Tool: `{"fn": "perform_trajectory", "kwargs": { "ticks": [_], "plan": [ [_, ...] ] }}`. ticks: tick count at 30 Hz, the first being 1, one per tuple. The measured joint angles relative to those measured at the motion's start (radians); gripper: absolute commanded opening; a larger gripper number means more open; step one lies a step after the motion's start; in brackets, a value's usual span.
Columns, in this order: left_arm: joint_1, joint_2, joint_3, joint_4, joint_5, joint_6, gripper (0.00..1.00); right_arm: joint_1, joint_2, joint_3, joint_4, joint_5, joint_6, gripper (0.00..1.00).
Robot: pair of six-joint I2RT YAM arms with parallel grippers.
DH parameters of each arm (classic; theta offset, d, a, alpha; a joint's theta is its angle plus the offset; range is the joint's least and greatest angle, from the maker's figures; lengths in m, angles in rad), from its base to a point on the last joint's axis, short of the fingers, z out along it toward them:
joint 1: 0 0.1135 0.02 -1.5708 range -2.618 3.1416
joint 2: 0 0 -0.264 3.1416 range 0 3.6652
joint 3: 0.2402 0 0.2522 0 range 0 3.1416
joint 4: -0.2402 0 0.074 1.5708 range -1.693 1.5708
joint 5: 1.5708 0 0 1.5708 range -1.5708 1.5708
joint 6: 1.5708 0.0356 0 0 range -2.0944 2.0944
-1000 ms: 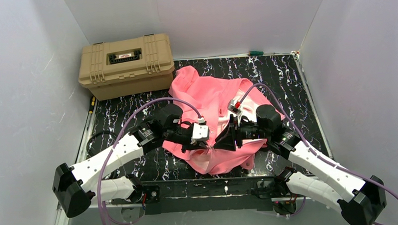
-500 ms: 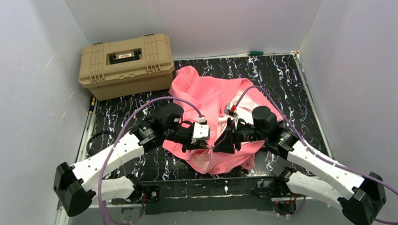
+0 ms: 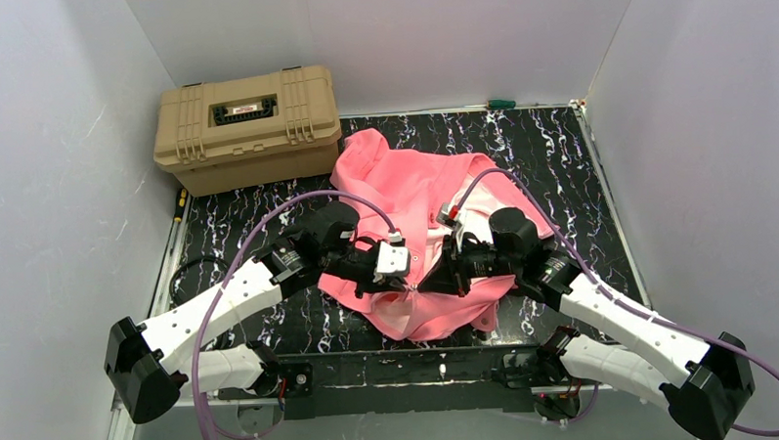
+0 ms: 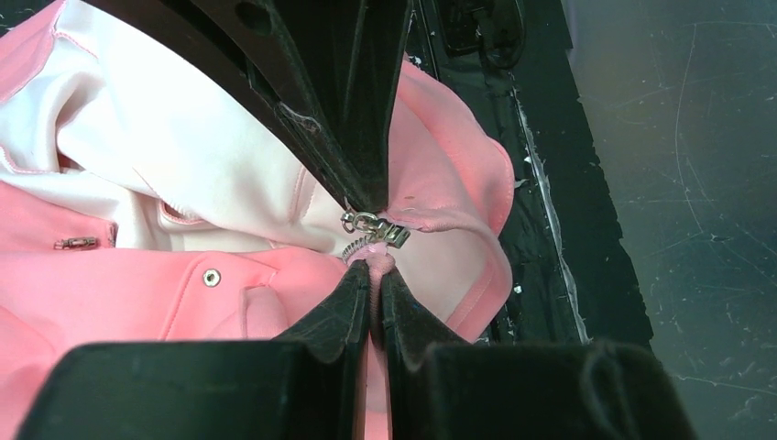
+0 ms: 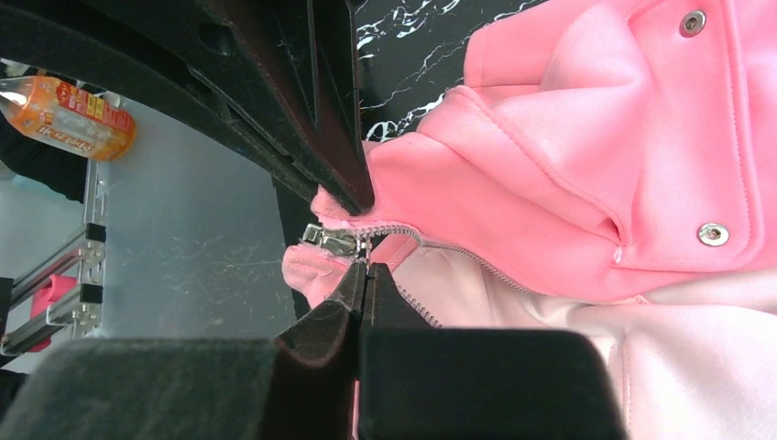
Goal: Zip up the jacket
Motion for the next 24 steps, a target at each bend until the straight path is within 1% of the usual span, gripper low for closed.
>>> {"fn": "perform_trajectory", "kwargs": {
  "ticks": [7, 17, 24],
  "plan": [
    [-0.004, -0.002, 0.0, -0.014, 0.008, 0.072, 0.0, 0.0, 0.025, 0.014, -0.026, -0.031, -0.006, 0.01],
    [-0.047, -0.025, 0.0, -0.066, -0.031, 0.191, 0.0, 0.0, 0.207, 0.169, -0.199, -0.135, -0.076, 0.01],
    [-0.074, -0.044, 0.0, -0.081, -0.05, 0.229, 0.0, 0.0, 0.222, 0.191, -0.233, -0.171, -0.08, 0.01]
  ]
}}
